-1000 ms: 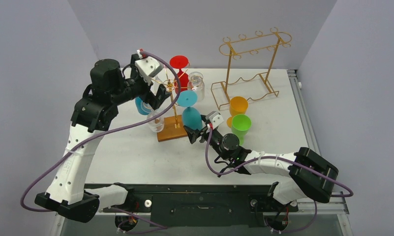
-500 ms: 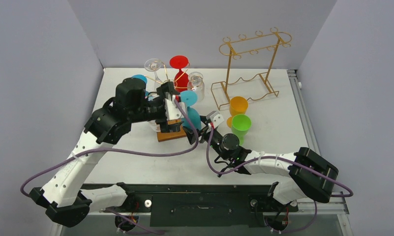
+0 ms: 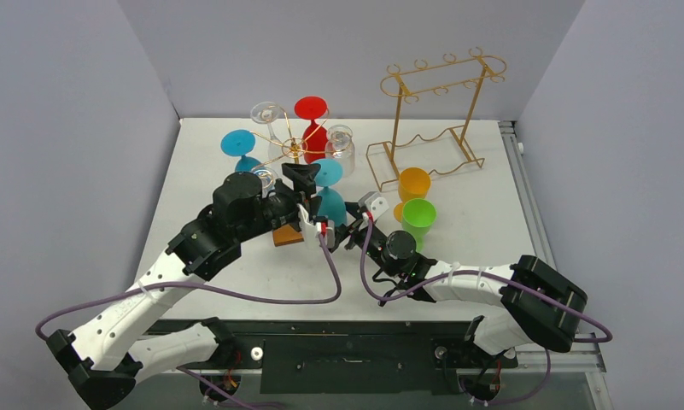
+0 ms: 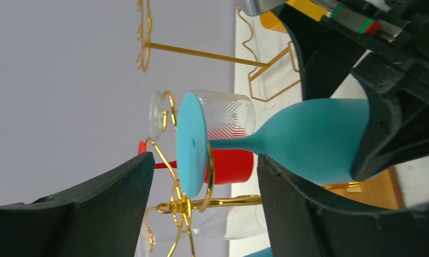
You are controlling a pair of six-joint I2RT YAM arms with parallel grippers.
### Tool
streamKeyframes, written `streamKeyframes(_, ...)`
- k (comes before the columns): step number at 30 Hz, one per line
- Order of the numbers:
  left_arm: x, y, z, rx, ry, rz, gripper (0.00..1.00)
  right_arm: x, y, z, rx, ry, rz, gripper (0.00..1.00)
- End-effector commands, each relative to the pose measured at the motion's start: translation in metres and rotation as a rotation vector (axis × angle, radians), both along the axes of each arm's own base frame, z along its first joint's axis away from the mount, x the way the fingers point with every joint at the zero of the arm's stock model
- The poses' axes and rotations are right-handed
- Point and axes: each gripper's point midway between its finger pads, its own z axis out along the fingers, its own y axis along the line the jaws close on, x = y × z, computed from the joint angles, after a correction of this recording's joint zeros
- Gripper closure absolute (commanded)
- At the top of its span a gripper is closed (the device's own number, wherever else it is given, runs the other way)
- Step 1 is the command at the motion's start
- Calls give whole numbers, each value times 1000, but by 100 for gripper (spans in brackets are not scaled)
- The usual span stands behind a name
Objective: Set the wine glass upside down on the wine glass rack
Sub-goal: Turn the wine glass upside down at the wine rack.
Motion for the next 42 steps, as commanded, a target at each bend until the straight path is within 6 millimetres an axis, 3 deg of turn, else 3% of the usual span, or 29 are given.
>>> streamKeyframes(1,10,-2,38,-56,-168,27,36,-1,7,8,37,-9,38,24)
streamKeyframes(11,22,0,10,44,-125,66,53,-1,5,6,40,-10,48,22)
streamKeyframes(16,25,-1,11,44,-119,76,58,-2,4,2,32,-8,48,21)
streamKeyframes(22,30,2,9,54,-102,111,73,-4,0,-7,22,1,43,21)
streamKeyframes(31,32,6,-1,84,-83,130,84,-12,-11,-32,-25,49,42,21)
streamKeyframes(37,30,8,-4,103,-80,129,88,-29,-28,-59,-57,107,52,20)
streamKeyframes(42,27,10,-6,120,-85,118,88,-46,-39,-66,-65,134,63,20)
